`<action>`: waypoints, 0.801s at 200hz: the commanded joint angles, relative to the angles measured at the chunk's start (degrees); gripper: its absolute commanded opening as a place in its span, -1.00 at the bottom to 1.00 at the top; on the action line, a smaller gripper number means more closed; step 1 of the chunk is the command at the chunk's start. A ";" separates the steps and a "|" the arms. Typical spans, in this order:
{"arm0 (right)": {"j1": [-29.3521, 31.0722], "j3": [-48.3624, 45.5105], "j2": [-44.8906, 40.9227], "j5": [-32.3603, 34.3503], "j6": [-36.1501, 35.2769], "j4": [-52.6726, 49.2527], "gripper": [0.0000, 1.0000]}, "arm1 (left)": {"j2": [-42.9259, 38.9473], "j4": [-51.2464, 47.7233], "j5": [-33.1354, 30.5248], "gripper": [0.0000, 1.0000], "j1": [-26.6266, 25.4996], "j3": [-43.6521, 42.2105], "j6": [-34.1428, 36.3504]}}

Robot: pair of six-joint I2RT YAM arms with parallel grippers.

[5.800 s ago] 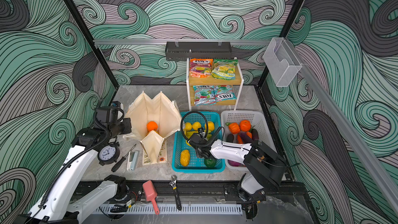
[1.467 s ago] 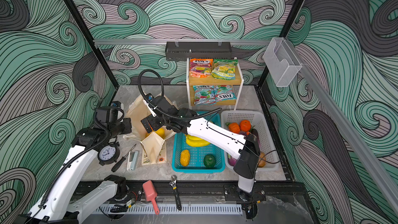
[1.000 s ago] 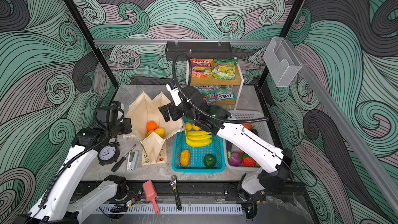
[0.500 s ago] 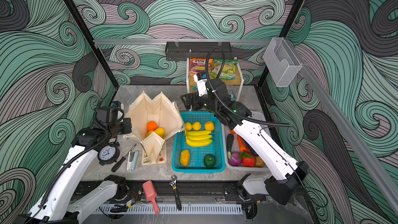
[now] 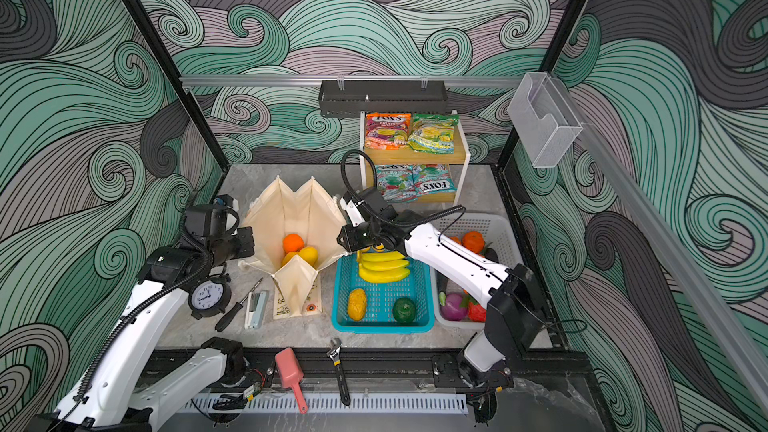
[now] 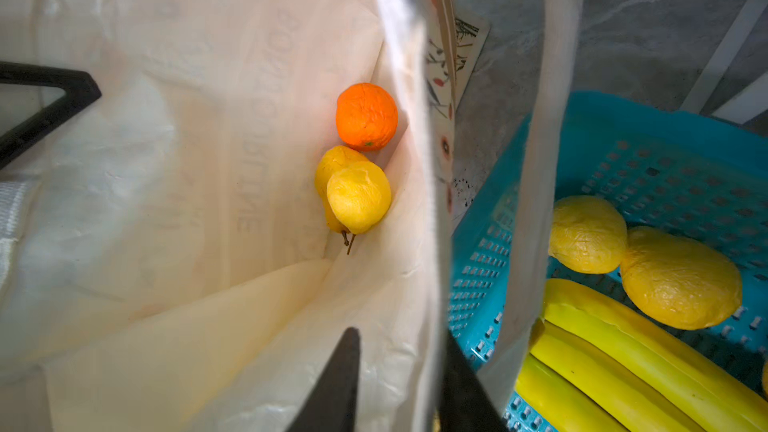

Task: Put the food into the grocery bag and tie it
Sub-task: 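Raise the right gripper out of the bag toward the candy shelf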

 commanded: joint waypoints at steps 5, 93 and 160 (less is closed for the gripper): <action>-0.23 2.64 -3.07 4.22 -1.29 -0.53 -0.87 | 1.69 -2.96 -3.68 -1.00 0.13 8.39 -2.21; -5.79 3.05 -9.38 15.06 -10.02 -13.80 -1.00 | 8.56 -8.14 -14.56 -1.00 6.28 17.95 -3.86; -9.28 2.21 -9.63 19.70 -10.13 -17.32 -1.00 | 6.90 -6.49 -15.37 -1.00 10.15 14.21 -3.90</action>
